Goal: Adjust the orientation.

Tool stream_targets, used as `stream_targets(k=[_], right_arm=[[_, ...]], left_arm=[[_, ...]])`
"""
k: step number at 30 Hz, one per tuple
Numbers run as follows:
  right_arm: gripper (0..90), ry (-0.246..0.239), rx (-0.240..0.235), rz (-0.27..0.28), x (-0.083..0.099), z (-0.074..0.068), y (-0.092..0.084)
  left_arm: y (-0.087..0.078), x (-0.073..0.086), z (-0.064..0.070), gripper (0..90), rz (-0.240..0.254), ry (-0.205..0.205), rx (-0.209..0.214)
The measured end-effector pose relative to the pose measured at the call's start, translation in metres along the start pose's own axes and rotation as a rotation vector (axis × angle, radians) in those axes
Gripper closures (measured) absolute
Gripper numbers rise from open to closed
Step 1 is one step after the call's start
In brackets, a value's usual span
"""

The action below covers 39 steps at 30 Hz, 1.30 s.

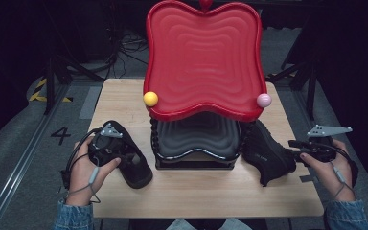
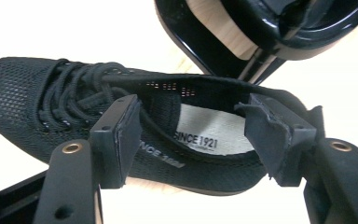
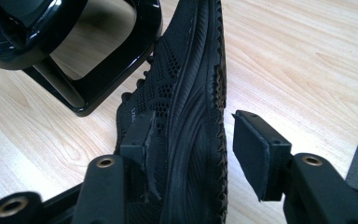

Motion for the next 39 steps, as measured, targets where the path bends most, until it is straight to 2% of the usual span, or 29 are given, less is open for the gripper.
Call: stream_targets(k=[3, 6, 8, 9, 10, 11, 16, 19, 20, 21, 26, 27, 31, 33, 35, 36, 39], right_arm=[[48.7, -0.006, 0.004, 0.0, 0.001, 0.001, 0.0], [48.5, -0.003, -0.013, -0.008, 0.002, 0.001, 0.002], [47.0, 0.015, -0.029, 0.002, 0.001, 0.001, 0.002], [46.9, 0.012, -0.026, 0.014, 0.001, 0.001, 0.002], [47.2, 0.013, -0.018, 0.019, 0.001, 0.001, 0.001], [47.4, 0.028, -0.019, 0.006, 0.001, 0.001, 0.001], [48.8, 0.008, -0.007, -0.018, 0.004, 0.001, -0.001], [49.7, 0.004, -0.005, -0.017, 0.003, 0.002, -0.002], [49.8, 0.007, -0.005, -0.021, 0.004, 0.002, -0.002], [49.8, 0.003, -0.008, -0.024, 0.004, 0.001, -0.001], [49.8, -0.005, -0.012, -0.023, 0.004, 0.0, 0.0], [49.8, -0.005, -0.014, -0.022, 0.004, -0.001, 0.0], [49.7, -0.006, -0.02, -0.018, 0.003, -0.002, -0.001], [49.7, -0.01, -0.023, -0.018, 0.003, -0.002, -0.001], [49.7, -0.011, -0.023, -0.02, 0.004, -0.002, 0.0], [49.7, -0.014, -0.023, -0.02, 0.004, -0.002, 0.001], [49.7, -0.014, -0.023, -0.02, 0.004, -0.002, 0.001]], left_arm=[[-0.003, -0.002, 0.001, 37.3, 0.004, 0.005, 0.005], [-0.005, -0.004, 0.004, 38.3, 0.012, -0.002, 0.017], [-0.006, -0.005, 0.005, 38.7, 0.007, 0.012, 0.024], [-0.006, -0.006, 0.007, 38.7, 0.005, 0.016, 0.036], [-0.007, -0.006, 0.007, 38.8, 0.007, 0.024, 0.031], [-0.007, -0.007, 0.009, 38.9, 0.009, 0.016, 0.039], [-0.008, -0.013, 0.017, 42.4, 0.009, 0.026, 0.071], [-0.007, -0.015, 0.021, 46.1, -0.001, 0.035, 0.085], [-0.007, -0.016, 0.021, 47.4, -0.002, 0.054, 0.084], [-0.006, -0.016, 0.023, 49.5, -0.01, 0.05, 0.104], [-0.002, -0.02, 0.03, 57.9, -0.017, 0.063, 0.14], [-0.001, -0.021, 0.031, 57.2, -0.023, 0.084, 0.139], [0.004, -0.023, 0.038, 56.0, -0.051, 0.084, 0.159], [0.008, -0.022, 0.039, 59.5, -0.075, 0.085, 0.155], [0.011, -0.021, 0.036, 66.9, -0.092, 0.093, 0.118], [0.012, -0.022, 0.037, 71.9, -0.077, 0.084, 0.121], [0.011, -0.022, 0.037, 83.4, -0.072, 0.083, 0.123]])
Point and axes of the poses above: each handheld gripper's, and its own axes: y roughly forward along the jaws, x roughly out of its underside, z roughly to its right, the point moved 5 cm from there along y, roughly forward along the jaws, and after that the axes turned 14 degrees about y, right-handed, at the moved point
